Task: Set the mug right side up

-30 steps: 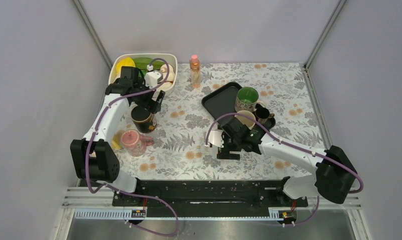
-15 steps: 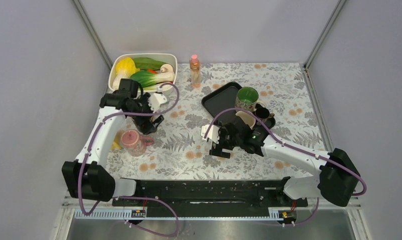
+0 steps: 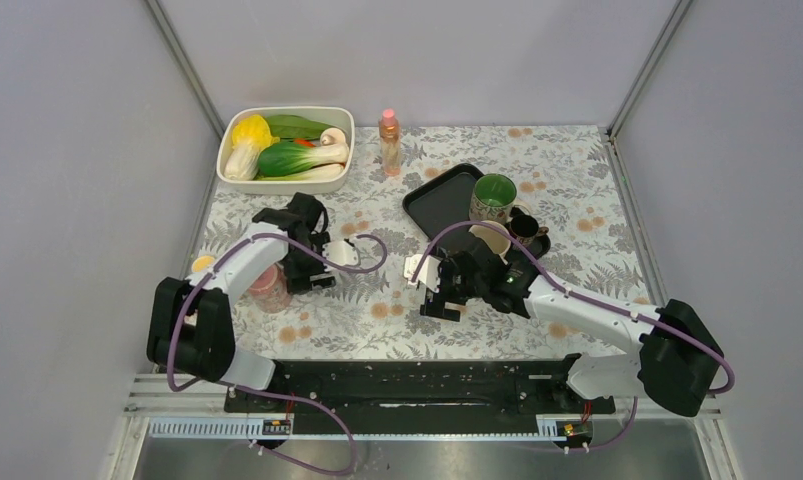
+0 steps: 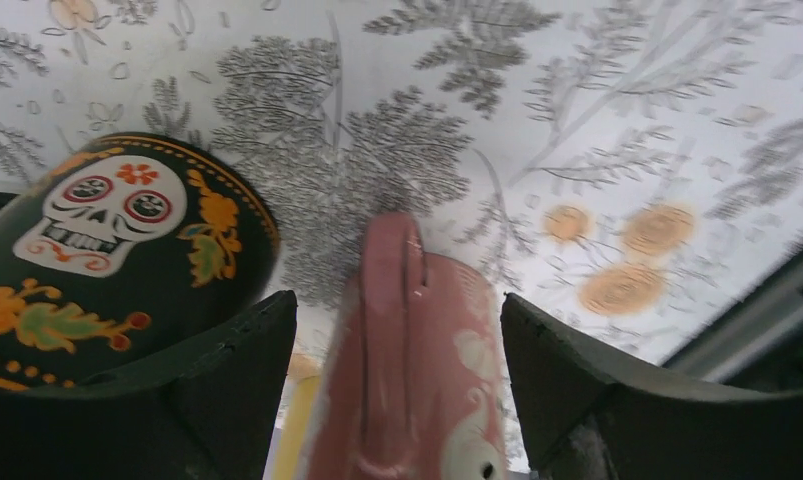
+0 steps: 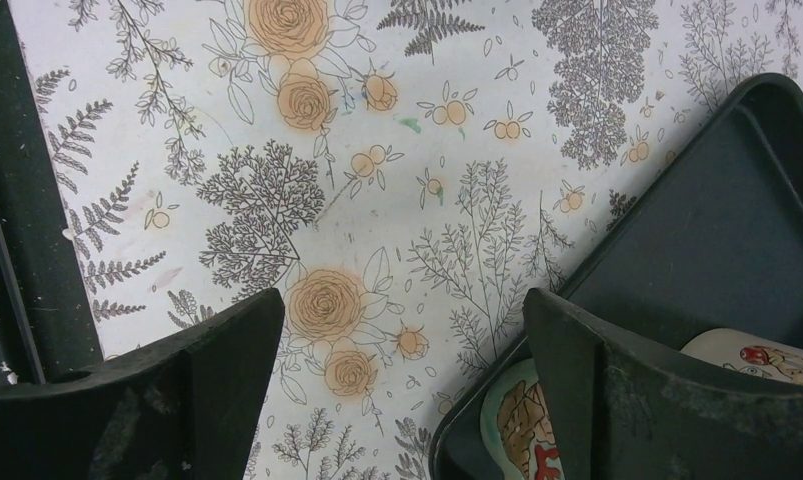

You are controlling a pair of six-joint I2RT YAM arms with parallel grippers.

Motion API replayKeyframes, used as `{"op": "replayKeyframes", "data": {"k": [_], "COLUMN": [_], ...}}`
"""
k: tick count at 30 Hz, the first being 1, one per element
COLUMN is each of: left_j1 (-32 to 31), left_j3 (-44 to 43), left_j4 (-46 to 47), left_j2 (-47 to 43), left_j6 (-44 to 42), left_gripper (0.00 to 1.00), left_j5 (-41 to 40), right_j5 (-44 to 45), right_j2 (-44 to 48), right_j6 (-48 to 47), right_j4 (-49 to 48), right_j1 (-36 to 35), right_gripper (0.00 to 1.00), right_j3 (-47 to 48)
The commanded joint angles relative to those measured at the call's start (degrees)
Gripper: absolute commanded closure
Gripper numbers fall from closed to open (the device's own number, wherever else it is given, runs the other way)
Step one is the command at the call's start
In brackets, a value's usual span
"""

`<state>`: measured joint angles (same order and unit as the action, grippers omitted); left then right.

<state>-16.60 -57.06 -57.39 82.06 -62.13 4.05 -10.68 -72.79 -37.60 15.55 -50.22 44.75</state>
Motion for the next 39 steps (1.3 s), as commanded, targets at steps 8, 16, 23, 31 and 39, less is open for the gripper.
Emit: {"op": "replayKeyframes", "data": {"k": [8,16,23,31,39], "left_j1": [1.2,1.9,2.2,5.6,5.8], "left_j3": [5.2,-2.2,-10.8,-18.0,-20.8], "left_j4": [10.9,6.0,4.6,7.9,10.2], "left_j2": [5.8,3.5,0.4,-0.4,-3.3], "left_j6": [-1.2,5.4,16.4,30.5,34.7], "left_gripper": [0.72,1.00,1.00,1.00,1.00], "left_j5": [-8.1,2.6,12.6,25.2,36.9], "right_j5": [-2.6,-3.5,-9.1,-16.8,-19.1], "right_j2": [2.0,3.0,1.3,-6.7,-14.0], "right_j6": [0.7,4.5,15.5,39.8,40.1], "right_j4": [-4.8,-5.3,-9.3,-35.2,-39.2], "right_j1": [-0.5,-0.5,-0.5,-0.5,0.9], "right_gripper": [0.01,0.01,0.01,0.01,0.01], "right_j3": [-0.4,1.8,6.3,5.2,11.8]}}
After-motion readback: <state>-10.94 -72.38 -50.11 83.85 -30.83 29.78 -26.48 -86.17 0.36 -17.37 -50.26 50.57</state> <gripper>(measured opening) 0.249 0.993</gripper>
